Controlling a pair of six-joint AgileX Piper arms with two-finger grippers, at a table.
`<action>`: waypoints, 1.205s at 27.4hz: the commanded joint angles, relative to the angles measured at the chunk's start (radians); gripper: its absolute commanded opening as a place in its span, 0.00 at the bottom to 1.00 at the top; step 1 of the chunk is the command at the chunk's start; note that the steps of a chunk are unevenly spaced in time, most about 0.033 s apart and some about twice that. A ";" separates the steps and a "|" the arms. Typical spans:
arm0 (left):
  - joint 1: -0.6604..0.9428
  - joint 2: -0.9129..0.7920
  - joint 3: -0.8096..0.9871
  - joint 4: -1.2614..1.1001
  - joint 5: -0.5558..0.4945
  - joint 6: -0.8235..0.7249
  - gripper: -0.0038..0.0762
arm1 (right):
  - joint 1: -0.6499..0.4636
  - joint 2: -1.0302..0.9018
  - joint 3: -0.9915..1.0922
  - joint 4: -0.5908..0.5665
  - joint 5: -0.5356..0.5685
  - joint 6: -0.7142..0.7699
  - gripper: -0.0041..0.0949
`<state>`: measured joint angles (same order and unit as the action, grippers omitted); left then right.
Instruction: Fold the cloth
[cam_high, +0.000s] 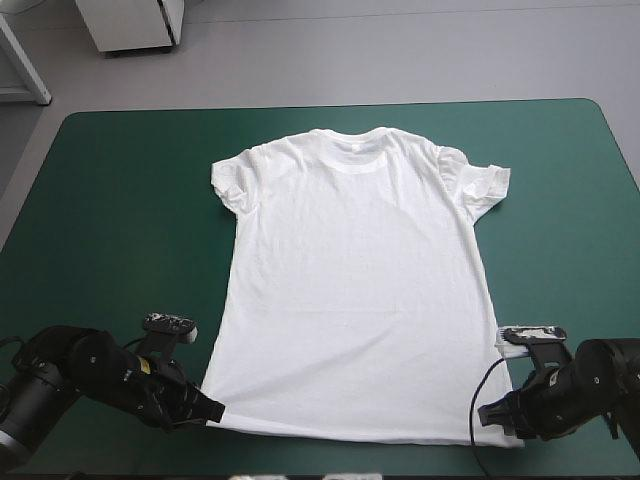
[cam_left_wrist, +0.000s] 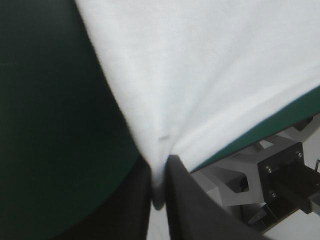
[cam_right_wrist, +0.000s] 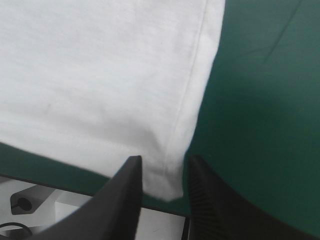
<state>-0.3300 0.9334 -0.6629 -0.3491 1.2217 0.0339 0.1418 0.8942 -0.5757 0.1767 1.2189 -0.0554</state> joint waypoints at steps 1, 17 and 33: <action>-0.008 -0.016 -0.021 -0.040 0.068 -0.008 0.31 | 0.001 -0.010 -0.021 0.015 0.029 -0.001 0.60; -0.007 0.160 -0.366 0.292 -0.154 -0.121 0.56 | -0.001 0.121 -0.443 -0.206 -0.100 0.107 0.66; 0.077 0.861 -0.815 0.306 -0.328 -0.083 0.56 | -0.001 0.495 -0.744 -0.208 -0.206 0.095 0.66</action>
<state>-0.2663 1.7838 -1.4114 -0.0242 0.9176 -0.0520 0.1418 1.3985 -1.2839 -0.0187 1.0638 0.0487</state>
